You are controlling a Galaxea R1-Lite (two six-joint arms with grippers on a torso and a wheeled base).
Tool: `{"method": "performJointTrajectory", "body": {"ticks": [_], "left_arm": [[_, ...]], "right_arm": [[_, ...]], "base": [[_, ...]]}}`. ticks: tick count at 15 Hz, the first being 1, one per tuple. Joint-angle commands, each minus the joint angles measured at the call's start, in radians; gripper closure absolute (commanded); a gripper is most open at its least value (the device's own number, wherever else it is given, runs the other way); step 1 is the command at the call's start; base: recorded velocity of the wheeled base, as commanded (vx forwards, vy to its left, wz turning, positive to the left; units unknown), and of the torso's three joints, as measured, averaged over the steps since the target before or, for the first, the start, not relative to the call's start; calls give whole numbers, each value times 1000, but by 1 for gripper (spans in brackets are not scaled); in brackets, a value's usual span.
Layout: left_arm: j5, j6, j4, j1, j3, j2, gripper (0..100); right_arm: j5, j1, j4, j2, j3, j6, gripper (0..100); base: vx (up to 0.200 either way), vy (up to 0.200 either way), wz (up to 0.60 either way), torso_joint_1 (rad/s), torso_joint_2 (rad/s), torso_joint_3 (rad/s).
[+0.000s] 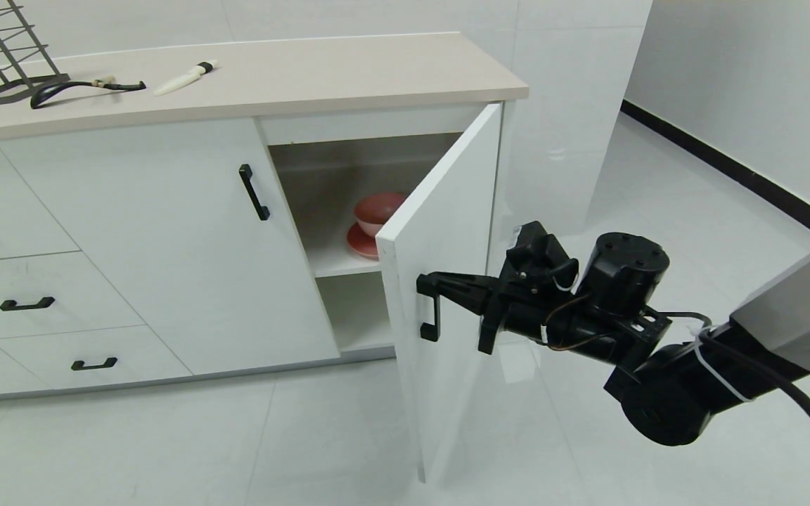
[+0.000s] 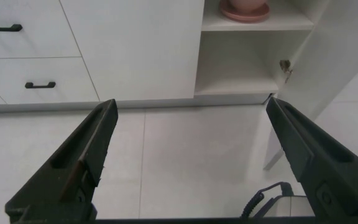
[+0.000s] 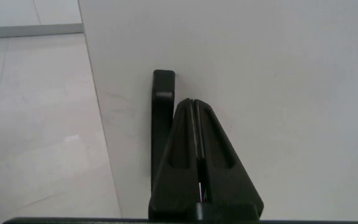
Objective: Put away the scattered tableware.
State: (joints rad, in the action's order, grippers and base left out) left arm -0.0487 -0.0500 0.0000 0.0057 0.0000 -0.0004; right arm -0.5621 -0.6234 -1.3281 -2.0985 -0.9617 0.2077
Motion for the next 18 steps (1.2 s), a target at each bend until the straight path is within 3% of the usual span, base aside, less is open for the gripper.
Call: {"method": "performJointTrajectory", "body": {"ticks": [1,11,15,18], "left_arm": [[0,-1,0,0,0,0,0],[0,-1,0,0,0,0,0],[0,-1,0,0,0,0,0],[0,-1,0,0,0,0,0]], "right_arm": [[1,-4,0,-69,-68,-4,100],[5,-10,-16,-282,-417,-36,100],[126,-18,-45,-351,-588,-103,100],[153,-18,-52,-356,-586,-128,100]], "base": [[0,0,0,0,0,0],[0,0,0,0,0,0],[0,0,0,0,0,0],[0,0,0,0,0,0]]}}
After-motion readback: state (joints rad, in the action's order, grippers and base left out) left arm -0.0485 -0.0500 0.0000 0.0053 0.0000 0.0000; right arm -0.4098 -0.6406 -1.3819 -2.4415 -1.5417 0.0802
